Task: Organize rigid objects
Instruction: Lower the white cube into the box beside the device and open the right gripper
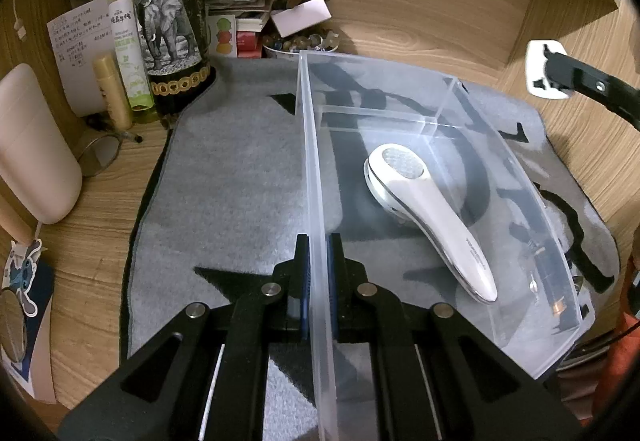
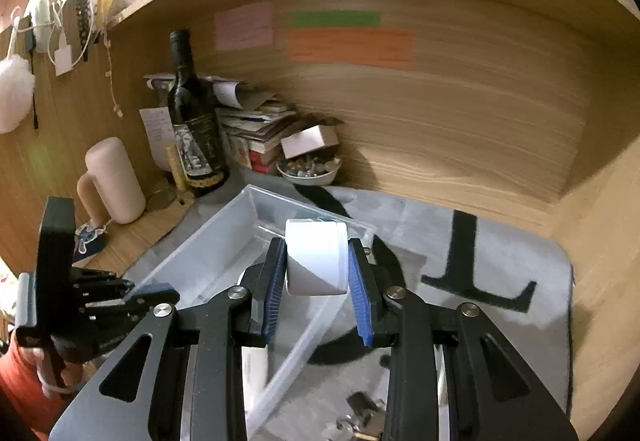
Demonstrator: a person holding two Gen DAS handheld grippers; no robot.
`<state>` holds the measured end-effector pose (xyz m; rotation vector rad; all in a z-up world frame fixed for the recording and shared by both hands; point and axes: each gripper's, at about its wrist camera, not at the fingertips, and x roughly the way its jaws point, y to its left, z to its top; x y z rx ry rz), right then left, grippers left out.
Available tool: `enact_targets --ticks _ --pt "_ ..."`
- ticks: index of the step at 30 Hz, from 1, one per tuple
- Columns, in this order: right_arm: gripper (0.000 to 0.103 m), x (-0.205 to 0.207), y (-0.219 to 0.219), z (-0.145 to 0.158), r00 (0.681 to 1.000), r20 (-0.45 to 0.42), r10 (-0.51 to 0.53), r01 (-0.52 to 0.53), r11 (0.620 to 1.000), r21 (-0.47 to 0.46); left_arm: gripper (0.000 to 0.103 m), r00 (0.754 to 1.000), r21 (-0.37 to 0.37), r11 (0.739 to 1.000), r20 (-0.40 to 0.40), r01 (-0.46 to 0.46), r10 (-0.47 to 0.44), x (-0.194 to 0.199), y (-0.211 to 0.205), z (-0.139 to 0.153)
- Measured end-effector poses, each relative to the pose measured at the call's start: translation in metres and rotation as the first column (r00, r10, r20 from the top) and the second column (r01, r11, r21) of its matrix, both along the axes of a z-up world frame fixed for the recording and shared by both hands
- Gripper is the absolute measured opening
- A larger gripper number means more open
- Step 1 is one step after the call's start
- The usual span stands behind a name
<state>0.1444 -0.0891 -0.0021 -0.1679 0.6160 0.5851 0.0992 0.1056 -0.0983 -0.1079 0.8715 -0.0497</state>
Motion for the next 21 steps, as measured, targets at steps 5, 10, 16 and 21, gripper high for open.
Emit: enact_targets --ticks 5,10,16,21 --pt "0.028 0.008 0.019 -0.01 0.999 -0.026 0.029 -0.03 0.998 -0.048 0.007 1.0 -0.006 1.0 0.003 0.005 -0.005 -0.001 0.001 0.0" --pt "0.028 0.018 0.036 -0.027 0.997 -0.06 0.037 -0.043 0.994 -0.105 0.007 1.0 -0.006 1.0 0.006 0.008 -0.008 -0.001 0.001 0.0" --pt "0.028 0.026 0.051 -0.048 0.993 -0.108 0.053 -0.072 0.982 -0.174 0.007 1.0 -0.01 1.0 0.008 0.013 -0.013 -0.002 0.002 0.0" --pt "0.028 0.025 0.057 -0.059 0.989 -0.134 0.07 -0.096 0.975 -0.202 0.007 1.0 -0.009 1.0 0.009 0.013 -0.013 -0.001 0.001 0.0"
